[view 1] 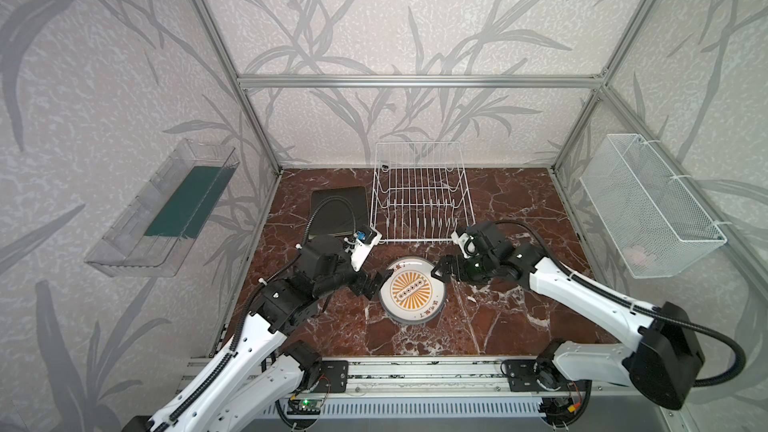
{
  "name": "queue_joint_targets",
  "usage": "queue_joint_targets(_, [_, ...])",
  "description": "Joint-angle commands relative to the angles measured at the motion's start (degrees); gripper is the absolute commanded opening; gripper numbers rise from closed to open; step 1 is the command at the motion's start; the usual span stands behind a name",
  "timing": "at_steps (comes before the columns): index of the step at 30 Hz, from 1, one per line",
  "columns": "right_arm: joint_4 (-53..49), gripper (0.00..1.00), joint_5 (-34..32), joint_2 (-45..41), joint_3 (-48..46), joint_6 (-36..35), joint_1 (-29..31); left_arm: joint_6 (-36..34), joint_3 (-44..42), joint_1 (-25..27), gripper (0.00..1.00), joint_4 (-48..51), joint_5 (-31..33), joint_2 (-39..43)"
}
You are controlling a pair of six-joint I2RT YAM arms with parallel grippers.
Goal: Unload the plates from the dish rack
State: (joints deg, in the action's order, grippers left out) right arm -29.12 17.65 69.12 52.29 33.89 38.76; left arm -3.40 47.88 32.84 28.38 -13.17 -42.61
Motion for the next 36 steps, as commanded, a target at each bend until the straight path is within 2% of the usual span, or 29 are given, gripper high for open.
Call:
queue_joint_targets(1, [-1.3, 0.99, -10.0, -7.7, 1.8, -14.4, 0.2, 0.1, 3.5, -0.3, 0.99, -8.1, 8.8, 1.8])
queue_joint_targets(5, [4.9, 0.99, -23.2, -16.0, -0.8, -25.8, -0.3, -3.5, 4.2, -0.3, 0.99, -14.7, 24.0, 1.9])
queue_joint_targets(8, [14.3, 0.99, -33.8, -21.8, -6.2, -32.0, -1.7, -9.5, 0.6, -0.5, 0.99, -23.5, 35.3, 2.8])
queue_joint_targets(11, [25.1, 0.99, -38.0, -26.6, -13.0, -35.8, -6.3, -15.1, -5.4, -1.1, 0.99, -32.4, 40.5, 4.8])
queue_joint_targets(13, [30.6, 0.99, -38.8, -28.5, -17.0, -35.6, -10.6, -17.3, -10.0, -1.5, 0.99, -37.4, 44.1, 4.9])
queue_joint_targets(16, [37.6, 0.99, -37.4, -29.5, -22.9, -32.7, -17.4, -16.8, -17.0, -3.0, 0.99, -46.1, 52.9, 2.8])
queue_joint_targets(19, [41.4, 0.99, -40.0, -29.0, -27.5, -30.8, -20.9, -13.0, -21.7, -5.1, 0.99, -48.0, 56.3, 2.0])
queue_joint_targets(23, [49.8, 0.99, -44.7, -29.5, -34.3, -32.6, -21.3, -6.4, -27.7, -9.0, 0.99, -46.2, 52.4, 4.2])
queue_joint_targets(25, [56.1, 0.99, -44.4, -28.6, -37.6, -33.6, -22.0, -2.8, -29.9, -10.2, 0.99, -44.5, 54.5, 4.7])
queue_joint_targets(28, [61.0, 0.99, -45.5, -23.5, -39.6, -33.9, -23.4, 0.9, -33.2, -11.0, 0.99, -47.6, 60.4, 4.4])
queue_joint_targets(30, [61.8, 0.99, -45.5, -19.5, -39.7, -33.6, -24.4, 1.5, -35.3, -13.1, 0.99, -50.9, 58.1, 3.2])
queue_joint_targets(33, [65.7, 0.99, -43.4, -14.0, -40.7, -32.9, -25.3, 6.1, -35.5, -16.2, 0.99, -51.5, 59.1, -0.2])
queue_joint_targets(36, [70.0, 0.99, -42.0, -8.6, -40.6, -33.6, -26.9, 6.7, -36.4, -18.9, 0.99, -55.4, 57.7, -5.7])
